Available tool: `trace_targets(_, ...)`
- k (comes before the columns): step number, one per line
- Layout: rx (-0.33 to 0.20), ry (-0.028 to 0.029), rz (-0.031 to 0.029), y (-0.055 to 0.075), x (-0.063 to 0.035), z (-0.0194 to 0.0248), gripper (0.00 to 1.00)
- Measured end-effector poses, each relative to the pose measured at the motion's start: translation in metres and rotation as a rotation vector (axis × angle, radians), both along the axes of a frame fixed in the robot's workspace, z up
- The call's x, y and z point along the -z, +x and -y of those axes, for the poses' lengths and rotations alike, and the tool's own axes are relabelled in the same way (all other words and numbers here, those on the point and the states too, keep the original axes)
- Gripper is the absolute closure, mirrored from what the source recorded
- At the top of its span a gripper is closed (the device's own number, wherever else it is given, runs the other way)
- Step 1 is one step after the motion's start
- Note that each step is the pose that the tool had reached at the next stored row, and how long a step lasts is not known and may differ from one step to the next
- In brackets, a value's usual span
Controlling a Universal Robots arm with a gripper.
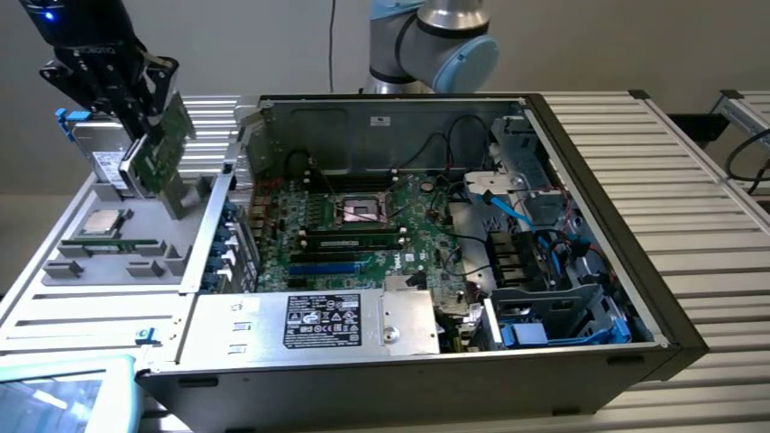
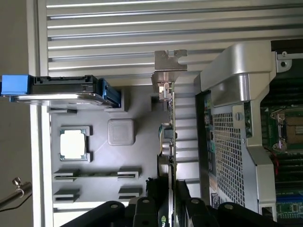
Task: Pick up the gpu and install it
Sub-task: 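Pick up the gpu and move the gpu toward the slot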
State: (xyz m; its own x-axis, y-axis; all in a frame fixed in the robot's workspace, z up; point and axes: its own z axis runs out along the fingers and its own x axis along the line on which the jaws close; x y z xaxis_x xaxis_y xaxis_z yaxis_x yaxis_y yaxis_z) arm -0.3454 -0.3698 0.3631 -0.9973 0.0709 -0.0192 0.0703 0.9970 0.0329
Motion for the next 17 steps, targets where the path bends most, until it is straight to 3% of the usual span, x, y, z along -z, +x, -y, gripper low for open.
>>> trace_targets(7,0.000,-0.0135,0.0000,0.000,-0.0168,-0.0022,0.73)
trace_targets(17,0.000,-0.0397,0.0000,0.000,-0.0566,-0.0044,0.73)
